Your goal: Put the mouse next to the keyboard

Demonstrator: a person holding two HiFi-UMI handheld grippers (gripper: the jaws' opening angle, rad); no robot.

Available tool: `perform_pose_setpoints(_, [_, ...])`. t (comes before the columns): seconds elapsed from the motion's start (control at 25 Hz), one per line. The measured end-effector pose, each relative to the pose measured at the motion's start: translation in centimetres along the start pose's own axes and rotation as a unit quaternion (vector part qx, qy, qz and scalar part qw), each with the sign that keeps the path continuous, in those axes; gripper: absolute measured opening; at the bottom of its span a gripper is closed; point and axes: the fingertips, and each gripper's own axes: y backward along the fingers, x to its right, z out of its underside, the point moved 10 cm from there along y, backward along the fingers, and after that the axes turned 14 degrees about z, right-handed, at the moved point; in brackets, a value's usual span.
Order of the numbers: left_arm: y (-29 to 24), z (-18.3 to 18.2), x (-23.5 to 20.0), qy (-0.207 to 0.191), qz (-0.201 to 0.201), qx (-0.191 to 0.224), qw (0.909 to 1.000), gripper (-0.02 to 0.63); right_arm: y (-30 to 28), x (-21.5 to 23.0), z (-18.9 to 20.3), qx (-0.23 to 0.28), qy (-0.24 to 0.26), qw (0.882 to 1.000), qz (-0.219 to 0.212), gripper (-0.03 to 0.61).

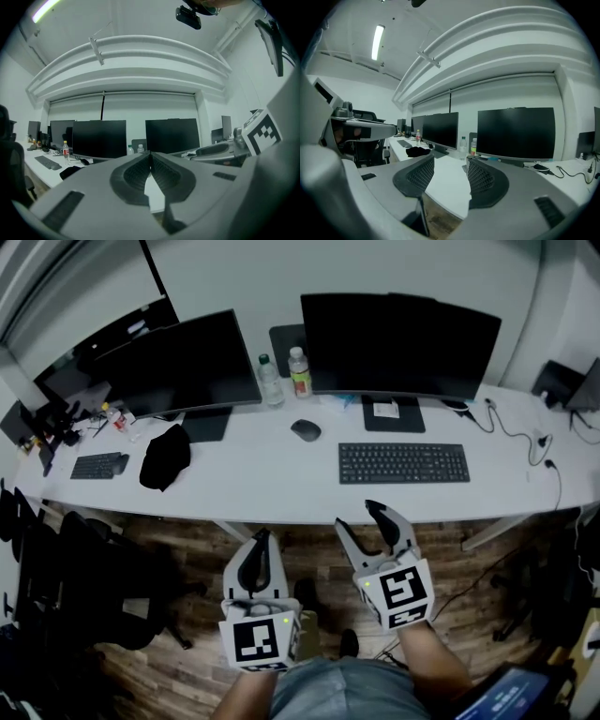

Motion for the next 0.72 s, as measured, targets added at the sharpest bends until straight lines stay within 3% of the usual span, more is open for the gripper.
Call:
perform_pose_setpoints(0.44, [-9.4, 3.1, -11.8, 0.046, 0.026, -0.016, 0.9984, 0.005, -13.6, -3.5, 0.7, -0.042, 0.012, 0.999, -0.002, 0.232])
perform_pose_setpoints(0.72, [-14.0, 2.3, -16.3, 0.046, 0.056, -0.006, 0.9974, 0.005, -19.1, -4.0, -1.1, -0.044, 0.025, 0.999, 0.018, 0.232])
